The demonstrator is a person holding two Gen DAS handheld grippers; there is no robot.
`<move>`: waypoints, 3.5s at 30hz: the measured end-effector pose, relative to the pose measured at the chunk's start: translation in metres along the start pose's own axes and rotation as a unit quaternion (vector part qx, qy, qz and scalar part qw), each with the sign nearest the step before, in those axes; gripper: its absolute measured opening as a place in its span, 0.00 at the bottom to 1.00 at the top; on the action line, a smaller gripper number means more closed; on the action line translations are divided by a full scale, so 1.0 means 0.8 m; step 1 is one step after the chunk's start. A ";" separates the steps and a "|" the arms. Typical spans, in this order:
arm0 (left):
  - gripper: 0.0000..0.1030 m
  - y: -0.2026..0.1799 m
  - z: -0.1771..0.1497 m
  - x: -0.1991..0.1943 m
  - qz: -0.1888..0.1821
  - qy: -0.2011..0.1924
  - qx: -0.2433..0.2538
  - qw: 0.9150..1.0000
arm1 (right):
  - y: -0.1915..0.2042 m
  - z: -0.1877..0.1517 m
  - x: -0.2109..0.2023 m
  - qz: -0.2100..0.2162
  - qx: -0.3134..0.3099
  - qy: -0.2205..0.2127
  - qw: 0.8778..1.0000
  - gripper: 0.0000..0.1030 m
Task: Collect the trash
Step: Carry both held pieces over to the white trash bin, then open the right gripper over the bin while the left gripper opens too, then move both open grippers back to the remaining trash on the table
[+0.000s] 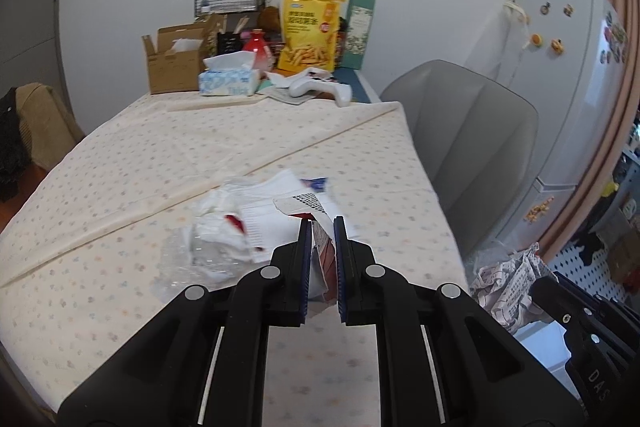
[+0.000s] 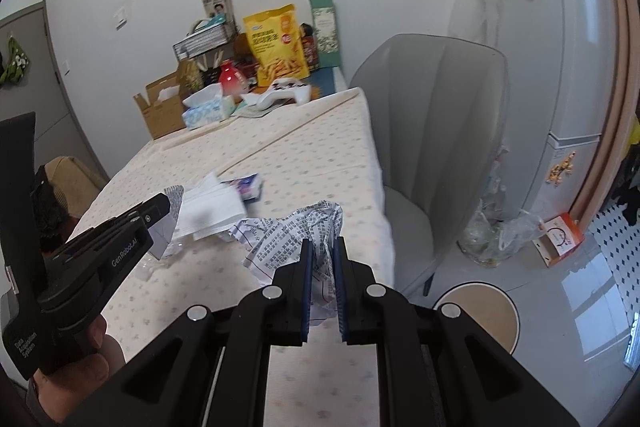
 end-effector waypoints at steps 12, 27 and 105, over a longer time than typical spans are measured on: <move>0.11 -0.114 -0.006 0.025 -0.051 0.020 0.057 0.997 | -0.106 -0.004 -0.016 -0.055 0.050 -0.006 0.997 0.11; 0.11 -0.258 -0.030 0.091 -0.097 0.071 0.137 0.983 | -0.247 -0.015 0.006 -0.119 0.127 0.017 0.985 0.11; 0.95 -0.138 0.025 0.099 -0.033 0.068 0.075 0.994 | -0.217 0.007 0.026 -0.104 0.144 0.004 0.984 0.92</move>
Point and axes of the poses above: each gripper's, at about its wrist camera, not at the fingertips, and x roughly the way its jaws point, y to its left, z to its top, the point moved 2 cm from there along x, roughly the way its jaws point, and after that the axes turned 1 degree about y, right-handed, at the moved point
